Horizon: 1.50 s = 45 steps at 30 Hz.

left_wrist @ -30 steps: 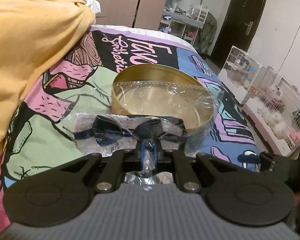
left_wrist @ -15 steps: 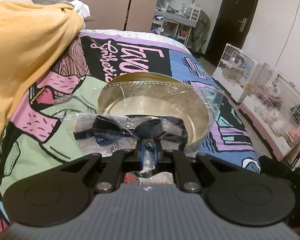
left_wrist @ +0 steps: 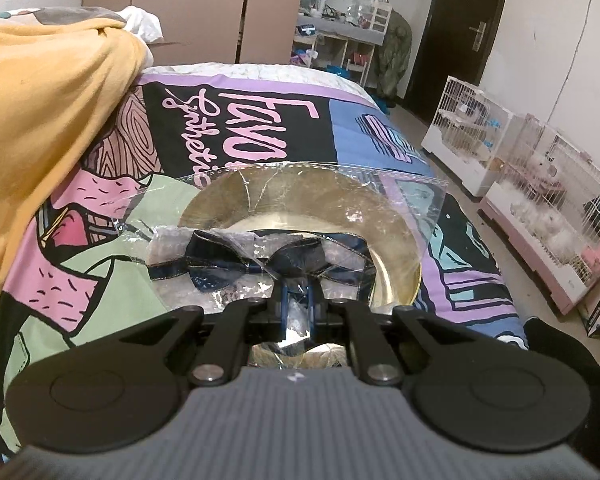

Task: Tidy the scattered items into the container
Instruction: 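Carry the bow bag over the tin and open the left tool, then return the left tool to the pile while the right tool grasps the clear floss-pick box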

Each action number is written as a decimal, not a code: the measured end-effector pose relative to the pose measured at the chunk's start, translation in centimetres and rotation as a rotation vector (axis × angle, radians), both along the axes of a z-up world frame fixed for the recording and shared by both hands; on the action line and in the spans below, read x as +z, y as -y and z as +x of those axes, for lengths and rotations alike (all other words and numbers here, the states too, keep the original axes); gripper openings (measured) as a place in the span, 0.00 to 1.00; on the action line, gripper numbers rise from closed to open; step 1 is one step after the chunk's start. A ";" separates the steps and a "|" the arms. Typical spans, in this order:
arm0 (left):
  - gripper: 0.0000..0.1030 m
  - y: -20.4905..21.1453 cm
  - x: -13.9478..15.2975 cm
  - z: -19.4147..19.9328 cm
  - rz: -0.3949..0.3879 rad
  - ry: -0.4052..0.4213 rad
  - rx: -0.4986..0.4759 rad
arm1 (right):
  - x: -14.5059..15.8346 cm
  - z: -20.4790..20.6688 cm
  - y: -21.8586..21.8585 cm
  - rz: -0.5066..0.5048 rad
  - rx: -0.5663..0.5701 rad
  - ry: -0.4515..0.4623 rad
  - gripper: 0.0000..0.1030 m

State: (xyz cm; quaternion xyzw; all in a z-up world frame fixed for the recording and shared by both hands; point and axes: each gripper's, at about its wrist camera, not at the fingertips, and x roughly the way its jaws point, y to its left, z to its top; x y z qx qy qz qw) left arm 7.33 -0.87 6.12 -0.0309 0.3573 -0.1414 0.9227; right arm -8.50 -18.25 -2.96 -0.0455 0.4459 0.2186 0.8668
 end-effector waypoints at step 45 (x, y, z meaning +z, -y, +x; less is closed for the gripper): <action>0.98 -1.9 -4.8 -2.2 0.037 -0.103 -0.061 | 0.3 -1.2 -2.8 -0.172 0.168 0.025 1.00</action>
